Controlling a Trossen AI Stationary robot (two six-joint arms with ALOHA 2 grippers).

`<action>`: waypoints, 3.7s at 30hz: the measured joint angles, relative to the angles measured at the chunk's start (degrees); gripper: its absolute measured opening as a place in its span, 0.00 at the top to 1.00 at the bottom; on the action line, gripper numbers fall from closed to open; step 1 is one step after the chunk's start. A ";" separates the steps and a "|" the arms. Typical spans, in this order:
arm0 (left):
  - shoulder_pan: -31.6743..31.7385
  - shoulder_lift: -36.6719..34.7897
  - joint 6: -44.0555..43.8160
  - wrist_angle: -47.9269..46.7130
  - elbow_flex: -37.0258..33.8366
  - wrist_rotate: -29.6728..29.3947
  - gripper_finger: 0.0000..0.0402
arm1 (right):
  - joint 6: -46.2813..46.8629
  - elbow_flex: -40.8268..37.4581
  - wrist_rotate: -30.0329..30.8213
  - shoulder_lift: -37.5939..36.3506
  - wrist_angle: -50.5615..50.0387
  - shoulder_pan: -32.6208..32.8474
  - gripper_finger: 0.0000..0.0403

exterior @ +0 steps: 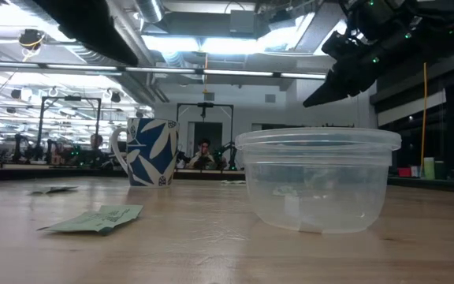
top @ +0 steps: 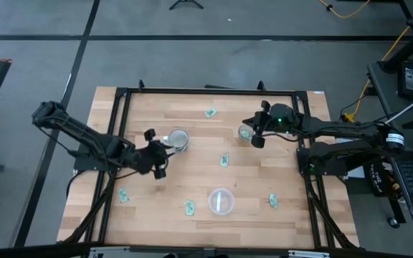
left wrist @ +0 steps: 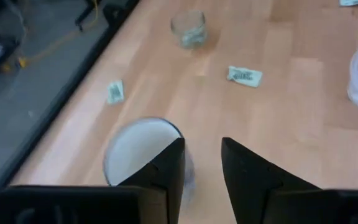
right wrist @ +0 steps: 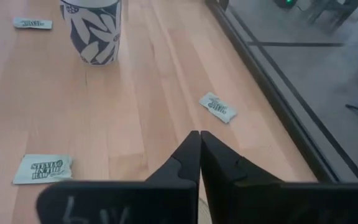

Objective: Pick and place Stevia / Truvia into bins
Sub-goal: Put the white stevia packet into the transparent container

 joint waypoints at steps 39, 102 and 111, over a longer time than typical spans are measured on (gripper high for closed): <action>-4.64 34.40 -52.94 -30.29 16.90 16.63 0.72 | 3.63 0.02 -4.39 0.17 -2.69 4.20 0.96; -2.10 46.42 -66.13 -30.77 17.14 21.06 0.63 | 4.54 0.02 -4.37 0.17 1.68 6.03 0.96; -2.04 46.48 -69.97 -29.98 17.03 22.33 0.74 | 4.56 0.02 -4.37 0.17 1.68 6.04 0.96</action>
